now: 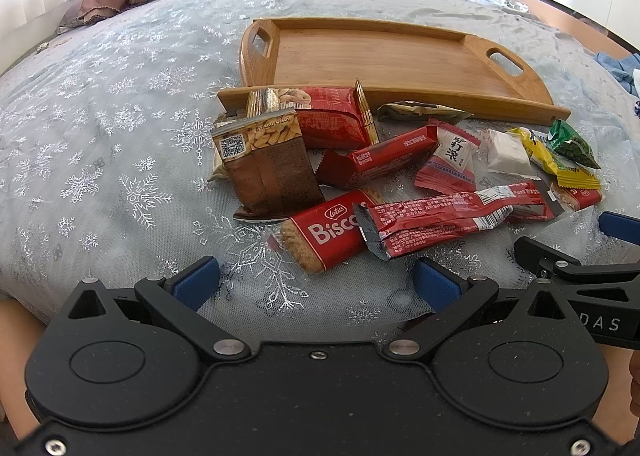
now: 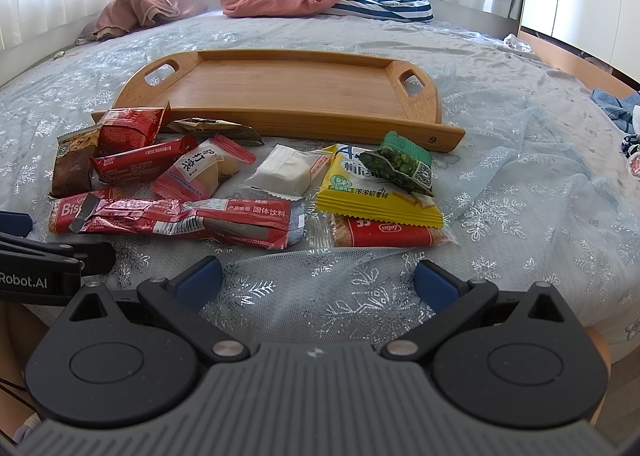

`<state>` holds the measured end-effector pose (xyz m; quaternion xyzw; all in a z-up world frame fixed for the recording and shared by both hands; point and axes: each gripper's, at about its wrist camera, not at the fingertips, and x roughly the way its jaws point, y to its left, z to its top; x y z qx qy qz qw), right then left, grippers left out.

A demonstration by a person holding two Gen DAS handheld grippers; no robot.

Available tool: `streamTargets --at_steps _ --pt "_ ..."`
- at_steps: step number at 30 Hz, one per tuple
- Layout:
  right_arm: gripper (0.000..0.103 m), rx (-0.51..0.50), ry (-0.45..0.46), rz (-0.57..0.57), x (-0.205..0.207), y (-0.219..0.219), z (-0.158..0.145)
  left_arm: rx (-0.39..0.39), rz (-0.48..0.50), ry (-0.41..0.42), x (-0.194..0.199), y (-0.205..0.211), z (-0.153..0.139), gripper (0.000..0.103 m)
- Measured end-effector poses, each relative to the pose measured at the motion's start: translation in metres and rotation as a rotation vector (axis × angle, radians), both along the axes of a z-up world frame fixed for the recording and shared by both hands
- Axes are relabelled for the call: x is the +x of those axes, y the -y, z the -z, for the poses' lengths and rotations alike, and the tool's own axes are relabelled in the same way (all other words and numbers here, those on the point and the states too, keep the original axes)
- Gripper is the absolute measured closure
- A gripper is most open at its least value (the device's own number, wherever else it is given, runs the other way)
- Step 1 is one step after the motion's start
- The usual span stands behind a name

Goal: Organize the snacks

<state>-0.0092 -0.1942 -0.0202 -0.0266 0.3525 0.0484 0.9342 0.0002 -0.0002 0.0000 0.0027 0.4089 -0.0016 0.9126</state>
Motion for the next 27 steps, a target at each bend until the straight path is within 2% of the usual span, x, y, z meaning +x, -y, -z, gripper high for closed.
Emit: streamTargets --at_steps 13,18,27 --pt "0.0 -0.016 -0.003 -0.009 -0.0007 -0.0045 -0.001 0.03 0.009 -0.013 0.0028 0.0034 -0.0029 0.0" --pt "0.0 0.004 -0.021 -0.008 0.0022 0.0014 -0.0031 0.007 0.012 -0.02 0.0037 -0.0007 -0.0042 0.0" --pt "0.0 0.016 0.01 -0.019 -0.0015 0.0036 0.002 0.023 0.034 -0.002 0.0001 0.0 -0.0013 0.0"
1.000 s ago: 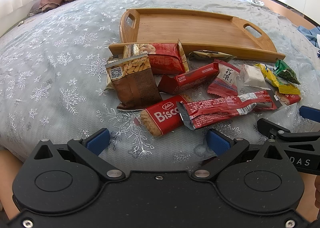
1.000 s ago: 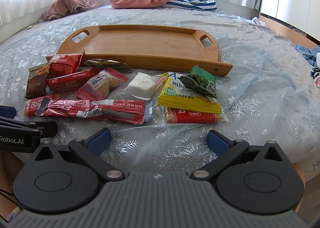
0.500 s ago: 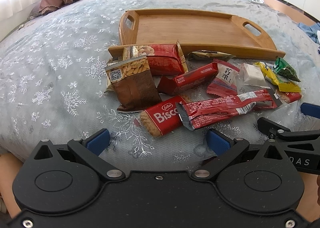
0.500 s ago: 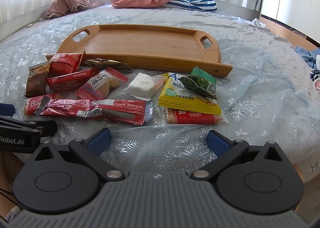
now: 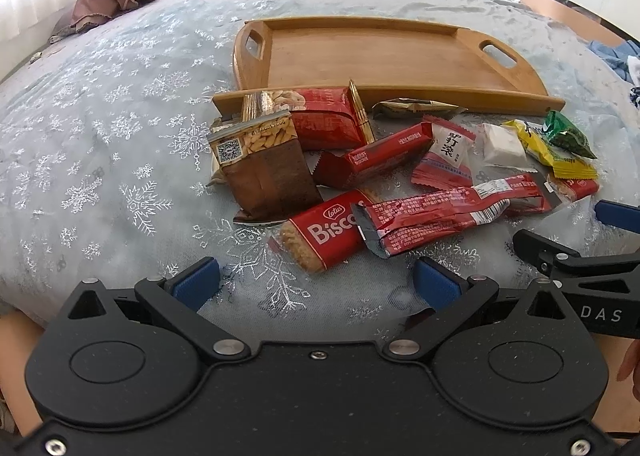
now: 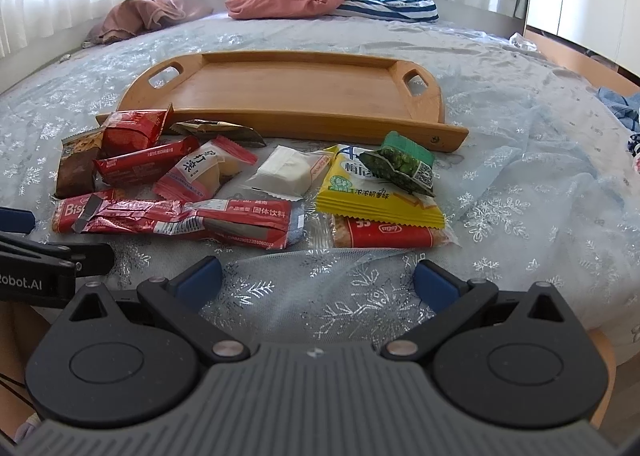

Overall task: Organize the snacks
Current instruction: 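Reach the right tool to the green pea snack bag and grasp it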

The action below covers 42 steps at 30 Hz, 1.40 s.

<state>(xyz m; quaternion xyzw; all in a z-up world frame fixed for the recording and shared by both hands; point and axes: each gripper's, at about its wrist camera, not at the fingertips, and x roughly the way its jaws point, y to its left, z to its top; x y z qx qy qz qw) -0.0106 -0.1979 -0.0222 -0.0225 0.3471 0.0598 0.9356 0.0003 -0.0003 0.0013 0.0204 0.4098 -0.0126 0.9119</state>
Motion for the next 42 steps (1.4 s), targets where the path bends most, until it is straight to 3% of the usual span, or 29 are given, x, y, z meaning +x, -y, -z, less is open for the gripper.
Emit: streamTargets --at_steps 10,18,24,26,30,31,34,40,42 --pt "0.0 0.032 0.043 0.015 -0.004 0.004 -0.007 -0.031 0.019 -0.001 -0.006 -0.007 -0.006 0.0" --pt "0.0 0.124 0.152 0.103 -0.004 0.023 -0.024 -0.07 0.008 0.116 -0.016 -0.012 -0.03 0.018" --pt "0.006 0.136 0.171 0.153 0.008 0.037 -0.03 -0.105 0.111 0.142 -0.02 0.0 -0.041 0.03" --pt "0.008 0.134 0.17 0.157 0.011 0.04 -0.031 -0.082 0.121 0.131 -0.019 0.004 -0.037 0.034" --pt "0.012 0.113 0.172 0.165 0.014 0.039 -0.03 -0.001 0.076 0.132 -0.019 0.007 -0.03 0.059" --pt "0.013 0.109 0.171 0.17 0.016 0.039 -0.03 0.012 0.065 0.138 -0.02 0.005 -0.03 0.06" --pt "0.016 0.102 0.168 0.18 0.02 0.041 -0.029 0.039 0.056 0.154 -0.02 -0.001 -0.028 0.061" --pt "0.022 0.093 0.153 0.188 0.032 0.042 -0.026 0.122 0.148 0.124 -0.016 0.003 -0.015 0.059" --pt "0.024 0.094 0.143 0.191 0.037 0.042 -0.025 0.123 0.162 0.134 -0.016 0.007 -0.013 0.053"
